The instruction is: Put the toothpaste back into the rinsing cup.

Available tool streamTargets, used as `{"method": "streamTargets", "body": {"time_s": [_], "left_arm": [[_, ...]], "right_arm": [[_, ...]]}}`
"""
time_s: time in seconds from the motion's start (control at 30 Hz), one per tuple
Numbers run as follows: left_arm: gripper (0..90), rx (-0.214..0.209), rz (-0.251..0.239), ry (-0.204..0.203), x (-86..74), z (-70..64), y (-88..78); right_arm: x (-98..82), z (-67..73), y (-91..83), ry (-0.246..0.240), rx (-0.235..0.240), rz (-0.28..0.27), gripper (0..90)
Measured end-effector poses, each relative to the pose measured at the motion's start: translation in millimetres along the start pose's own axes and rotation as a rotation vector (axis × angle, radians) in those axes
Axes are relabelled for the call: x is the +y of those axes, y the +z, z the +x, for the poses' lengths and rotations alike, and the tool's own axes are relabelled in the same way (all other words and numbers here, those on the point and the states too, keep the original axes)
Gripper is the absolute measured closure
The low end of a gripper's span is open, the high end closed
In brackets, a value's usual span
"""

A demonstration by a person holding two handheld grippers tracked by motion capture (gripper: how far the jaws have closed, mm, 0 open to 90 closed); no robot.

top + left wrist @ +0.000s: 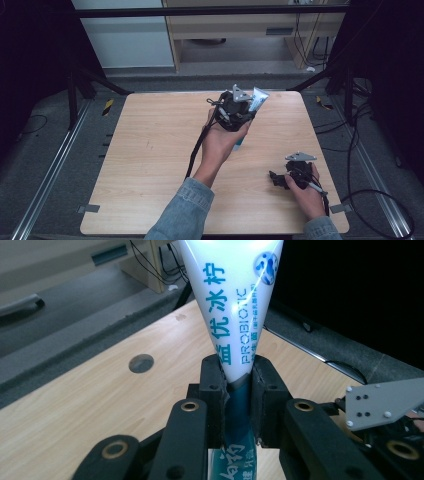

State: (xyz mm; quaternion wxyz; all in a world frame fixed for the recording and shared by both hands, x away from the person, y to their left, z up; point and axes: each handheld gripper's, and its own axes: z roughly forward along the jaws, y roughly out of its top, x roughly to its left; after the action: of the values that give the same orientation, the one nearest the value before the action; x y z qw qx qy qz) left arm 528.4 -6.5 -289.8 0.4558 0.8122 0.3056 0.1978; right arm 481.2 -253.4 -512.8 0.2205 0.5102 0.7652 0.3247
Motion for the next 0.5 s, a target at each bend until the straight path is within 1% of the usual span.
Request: {"method": "streamTargets", "body": {"time_s": [0.1,0.23,0.27,0.33,0.37,0.43,0.5], "left_arm": [[77.8,0.021,-0.018,0.009,2.4,3.9,-3.7],[77.8,0.054,-0.033,0.003,4.0,10.8,-8.8],[77.8,0.054,-0.033,0.003,4.0,10.8,-8.8],[77.9,0.076,-0.056,-0.001,5.4,17.5,-13.1],[77.9,0.076,-0.056,-0.001,5.4,17.5,-13.1],[77.8,0.091,-0.075,-0.006,6.3,21.0,-16.8],[77.9,0.113,-0.076,-0.005,6.7,22.7,-18.9]], "right_arm": [[0.0,0.0,0.0,0.0,0.0,0.0,0.6],[0.0,0.1,0.0,0.003,0.002,-0.001,0.5],[0.0,0.0,0.0,0.0,0.0,0.0,0.6],[0.0,0.2,0.0,0.003,0.001,-0.001,0.5],[0.0,0.2,0.0,0.003,0.001,-0.001,0.5],[0.0,0.0,0.0,0.0,0.0,0.0,0.5],[0.1,0.1,0.0,0.002,0.001,-0.001,0.5]]}}
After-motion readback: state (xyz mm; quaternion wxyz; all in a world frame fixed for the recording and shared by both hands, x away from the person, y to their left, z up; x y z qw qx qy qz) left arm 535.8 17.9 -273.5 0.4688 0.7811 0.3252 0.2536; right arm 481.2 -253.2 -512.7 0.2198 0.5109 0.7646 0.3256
